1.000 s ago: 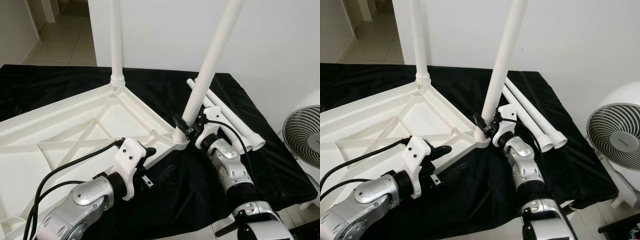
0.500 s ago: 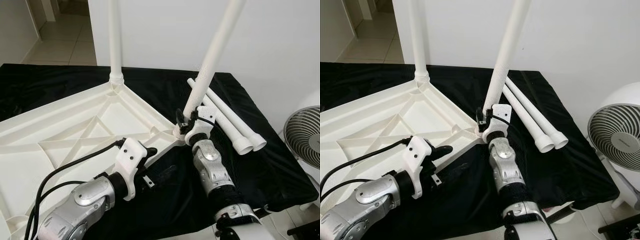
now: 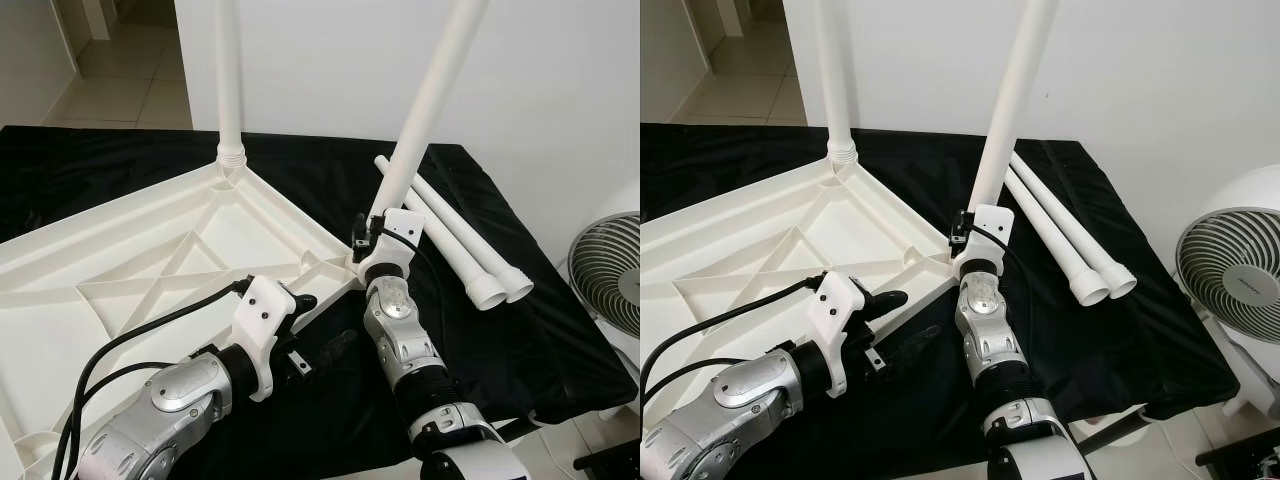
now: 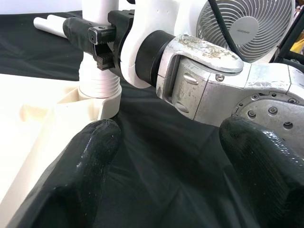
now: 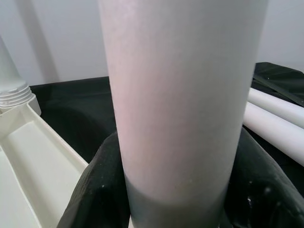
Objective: Building children table
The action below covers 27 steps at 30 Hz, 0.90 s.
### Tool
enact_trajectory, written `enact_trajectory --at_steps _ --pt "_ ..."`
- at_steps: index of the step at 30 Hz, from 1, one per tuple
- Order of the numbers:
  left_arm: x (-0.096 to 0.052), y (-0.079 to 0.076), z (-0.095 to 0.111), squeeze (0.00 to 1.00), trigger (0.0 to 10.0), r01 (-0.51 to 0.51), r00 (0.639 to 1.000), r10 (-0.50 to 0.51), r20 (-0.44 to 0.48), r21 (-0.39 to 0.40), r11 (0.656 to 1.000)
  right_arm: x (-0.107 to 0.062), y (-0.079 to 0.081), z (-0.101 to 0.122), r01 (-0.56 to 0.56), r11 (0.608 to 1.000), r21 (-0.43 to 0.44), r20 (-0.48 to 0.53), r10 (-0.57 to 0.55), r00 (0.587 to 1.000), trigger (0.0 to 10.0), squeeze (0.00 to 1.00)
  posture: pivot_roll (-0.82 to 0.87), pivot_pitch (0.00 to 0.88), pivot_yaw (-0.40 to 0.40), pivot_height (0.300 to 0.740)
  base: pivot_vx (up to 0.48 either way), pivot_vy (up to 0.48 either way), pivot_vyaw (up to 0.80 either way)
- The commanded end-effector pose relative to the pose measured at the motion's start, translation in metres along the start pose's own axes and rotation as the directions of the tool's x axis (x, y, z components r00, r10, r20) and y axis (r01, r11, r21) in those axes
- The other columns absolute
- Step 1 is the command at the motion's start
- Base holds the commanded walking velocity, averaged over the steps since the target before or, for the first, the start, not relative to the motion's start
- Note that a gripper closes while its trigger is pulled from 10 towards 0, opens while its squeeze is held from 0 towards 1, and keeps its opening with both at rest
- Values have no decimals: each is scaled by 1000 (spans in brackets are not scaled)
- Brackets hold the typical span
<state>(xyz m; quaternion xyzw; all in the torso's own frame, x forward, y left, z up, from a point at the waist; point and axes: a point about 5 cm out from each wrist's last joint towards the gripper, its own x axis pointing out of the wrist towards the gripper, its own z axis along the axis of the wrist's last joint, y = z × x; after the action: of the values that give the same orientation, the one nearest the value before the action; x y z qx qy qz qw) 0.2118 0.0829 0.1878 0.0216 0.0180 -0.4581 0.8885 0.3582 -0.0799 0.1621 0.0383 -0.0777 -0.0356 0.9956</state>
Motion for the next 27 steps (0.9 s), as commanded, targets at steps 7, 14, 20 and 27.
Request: enact_trajectory --at_steps 7,14,20,27 --pt "1 -3 0 0 10000 22 1000 -22 -3 -3 1000 -8 -12 -30 72 997 -26 -135 -75 988 10000 0 121 106 -82 740 0 0 0" --pt "1 -4 1 0 10000 24 1000 -24 -2 -4 1000 -8 -12 -27 51 998 -22 -99 -53 994 10000 1000 121 106 -83 740 0 0 0" --pt "2 -5 1 0 10000 26 1000 -26 1 -6 1000 -6 -12 -25 13 1000 -21 -77 -15 997 10000 1000 120 104 -86 740 0 0 0" --pt "4 -5 1 0 10000 29 1000 -29 5 -7 1000 -2 -14 -19 -132 991 -3 -47 132 990 10000 0 113 98 -87 740 0 0 0"
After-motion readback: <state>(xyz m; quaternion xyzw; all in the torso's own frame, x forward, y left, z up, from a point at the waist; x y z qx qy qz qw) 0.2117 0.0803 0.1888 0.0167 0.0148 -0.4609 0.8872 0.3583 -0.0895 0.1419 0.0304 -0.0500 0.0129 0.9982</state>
